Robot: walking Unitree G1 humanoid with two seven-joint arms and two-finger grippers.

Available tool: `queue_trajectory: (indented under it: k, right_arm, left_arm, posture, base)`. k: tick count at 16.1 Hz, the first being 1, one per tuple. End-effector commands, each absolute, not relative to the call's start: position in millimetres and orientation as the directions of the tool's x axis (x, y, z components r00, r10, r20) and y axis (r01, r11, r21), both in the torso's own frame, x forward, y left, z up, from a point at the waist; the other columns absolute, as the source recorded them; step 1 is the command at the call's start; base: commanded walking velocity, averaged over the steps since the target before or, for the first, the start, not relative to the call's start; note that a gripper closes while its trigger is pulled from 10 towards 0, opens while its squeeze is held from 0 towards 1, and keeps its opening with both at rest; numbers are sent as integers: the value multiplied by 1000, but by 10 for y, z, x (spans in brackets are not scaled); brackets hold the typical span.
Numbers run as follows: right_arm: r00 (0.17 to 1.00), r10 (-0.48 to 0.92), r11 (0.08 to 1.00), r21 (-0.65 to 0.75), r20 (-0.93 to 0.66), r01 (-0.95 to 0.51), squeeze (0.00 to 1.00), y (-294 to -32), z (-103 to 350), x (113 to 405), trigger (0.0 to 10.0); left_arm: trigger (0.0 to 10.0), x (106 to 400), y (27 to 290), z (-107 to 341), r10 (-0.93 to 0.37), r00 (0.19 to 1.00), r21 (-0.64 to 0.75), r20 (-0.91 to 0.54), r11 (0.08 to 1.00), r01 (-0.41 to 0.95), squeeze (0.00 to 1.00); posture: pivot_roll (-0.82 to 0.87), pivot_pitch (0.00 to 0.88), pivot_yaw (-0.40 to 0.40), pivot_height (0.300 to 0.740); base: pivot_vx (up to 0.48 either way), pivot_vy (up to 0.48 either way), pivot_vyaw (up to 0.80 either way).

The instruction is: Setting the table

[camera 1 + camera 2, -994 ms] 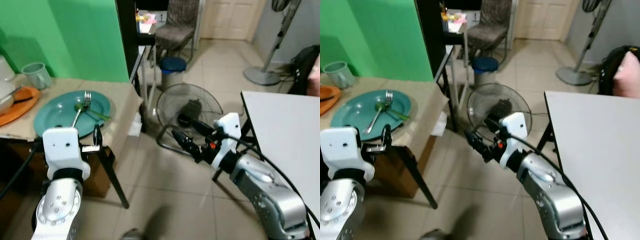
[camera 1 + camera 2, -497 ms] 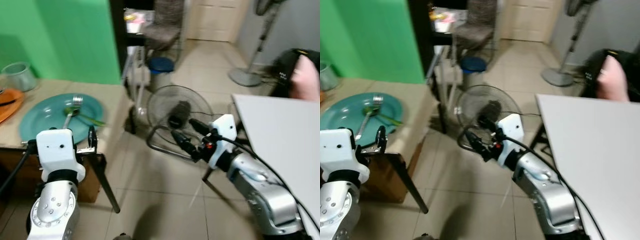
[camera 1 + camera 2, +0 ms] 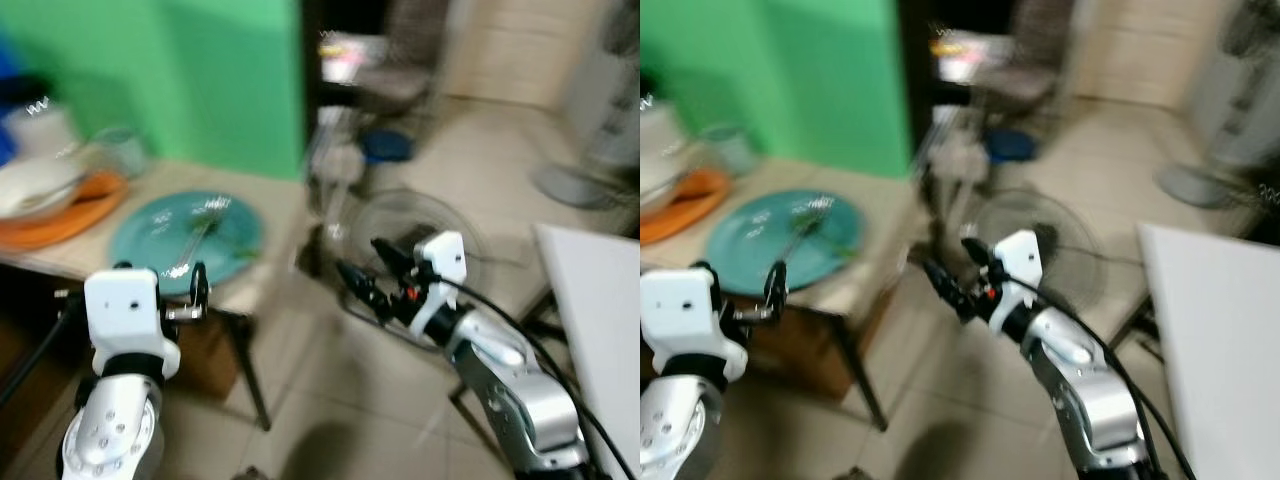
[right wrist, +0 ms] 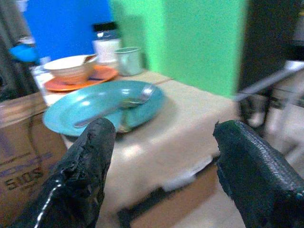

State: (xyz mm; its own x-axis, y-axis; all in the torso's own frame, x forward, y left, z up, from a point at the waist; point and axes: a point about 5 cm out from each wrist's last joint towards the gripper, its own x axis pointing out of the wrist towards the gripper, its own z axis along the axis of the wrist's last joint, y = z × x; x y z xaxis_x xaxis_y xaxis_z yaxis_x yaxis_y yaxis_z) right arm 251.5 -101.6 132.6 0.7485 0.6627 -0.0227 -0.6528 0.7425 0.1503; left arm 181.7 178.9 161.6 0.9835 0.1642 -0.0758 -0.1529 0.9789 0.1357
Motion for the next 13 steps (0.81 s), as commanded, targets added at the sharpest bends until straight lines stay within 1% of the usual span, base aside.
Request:
queue_trajectory:
  k: [1,3,4,5,6,8,9,11,12,13]
  right_arm:
    - [739,674,731,148,2,-666,0,-992,1356,2508,10000]
    - [735,678,725,166,5,-669,0,-985,1343,2511,10000]
    - [749,662,728,223,16,-648,0,-1005,1334,2535,10000]
    - [768,641,747,225,5,-625,0,-1041,1319,2572,10000]
    - [803,596,782,239,-12,-576,0,-1099,1303,2618,10000]
    - [880,474,854,234,16,-464,0,-1309,1359,2679,10000]
    - [898,439,877,212,16,-432,0,-1403,1374,2657,10000]
    - [913,409,895,188,15,-404,0,-1508,1384,2603,10000]
    - [916,402,903,161,8,-398,0,-1587,1368,2539,10000]
    - [909,416,905,105,-19,-412,0,-1672,1343,2468,10000]
  left_arm:
    - [10000,1802,1770,1622,163,984,135,-77,979,-152,0]
    - [10000,1745,1752,1613,166,982,130,-86,979,-155,0]
    - [10000,1731,1754,1610,169,982,129,-87,979,-157,0]
    - [10000,1736,1754,1615,159,984,130,-81,981,-147,0]
    - [10000,1761,1752,1626,141,988,129,-67,983,-131,0]
    - [10000,1914,1745,1627,72,997,110,-37,992,-67,0]
    - [10000,1982,1740,1602,35,999,115,-35,993,-31,0]
    - [10000,2045,1759,1570,4,999,135,-40,991,1,0]
    - [10000,2061,1794,1559,0,999,129,-34,992,5,0]
    - [10000,2034,1844,1517,-7,999,105,-31,994,10,0]
  posture:
    - [37,36,-11,740]
    - [47,41,-21,740]
    - [54,42,-27,740]
    - [52,39,-23,740]
    - [42,37,-12,740]
    - [0,31,30,740]
    - [-35,30,60,740]
    - [-68,30,84,740]
    - [-74,30,89,740]
    - [-103,31,104,740]
  base:
    - [319,0,450]
    - [319,0,203]
    - [322,0,0]
    - [311,0,0]
    - [311,0,0]
    - [298,0,-800]
    - [289,0,-800]
    - [283,0,-800]
    - [259,0,0]
    - [244,0,0]
